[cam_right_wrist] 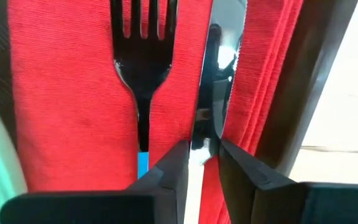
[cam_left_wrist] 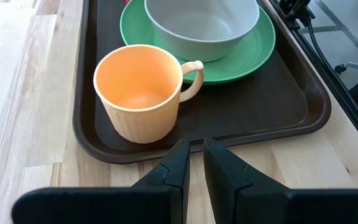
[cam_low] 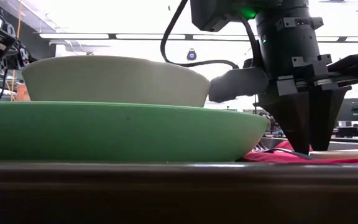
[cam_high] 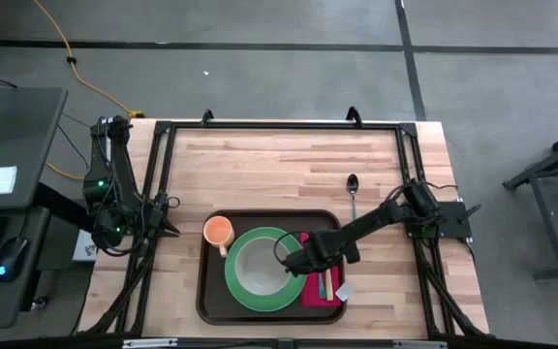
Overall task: Set up tray
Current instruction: Adjust the yellow knife on the red napkin
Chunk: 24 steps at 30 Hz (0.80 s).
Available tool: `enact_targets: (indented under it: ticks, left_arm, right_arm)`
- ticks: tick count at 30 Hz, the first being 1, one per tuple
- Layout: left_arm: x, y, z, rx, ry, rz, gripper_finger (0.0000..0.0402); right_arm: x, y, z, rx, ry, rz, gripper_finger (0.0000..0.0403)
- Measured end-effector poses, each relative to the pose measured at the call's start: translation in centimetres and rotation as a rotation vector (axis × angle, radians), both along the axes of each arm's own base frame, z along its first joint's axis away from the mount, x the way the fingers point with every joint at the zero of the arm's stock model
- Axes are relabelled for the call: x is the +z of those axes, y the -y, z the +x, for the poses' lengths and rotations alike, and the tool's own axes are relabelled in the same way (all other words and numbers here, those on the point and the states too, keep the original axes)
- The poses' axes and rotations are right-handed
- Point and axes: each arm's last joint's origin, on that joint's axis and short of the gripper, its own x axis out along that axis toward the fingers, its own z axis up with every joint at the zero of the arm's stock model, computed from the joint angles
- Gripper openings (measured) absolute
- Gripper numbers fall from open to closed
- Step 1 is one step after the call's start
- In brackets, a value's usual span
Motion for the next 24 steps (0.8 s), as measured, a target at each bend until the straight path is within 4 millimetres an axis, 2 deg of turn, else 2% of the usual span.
enact_targets:
  ticks: [6,24]
  left_arm:
    - [0.00,0.00,0.00,0.000,0.000,0.000,0.0079]
    - [0.00,-0.01,0.00,0.000,0.000,0.001,0.0079]
  right_arm:
    - [-0.69,-0.23,0.30,-0.002,-0.015,0.043,0.0062]
    - [-0.58,-0.18,0.22,-0.002,-0.012,0.038,0.0049]
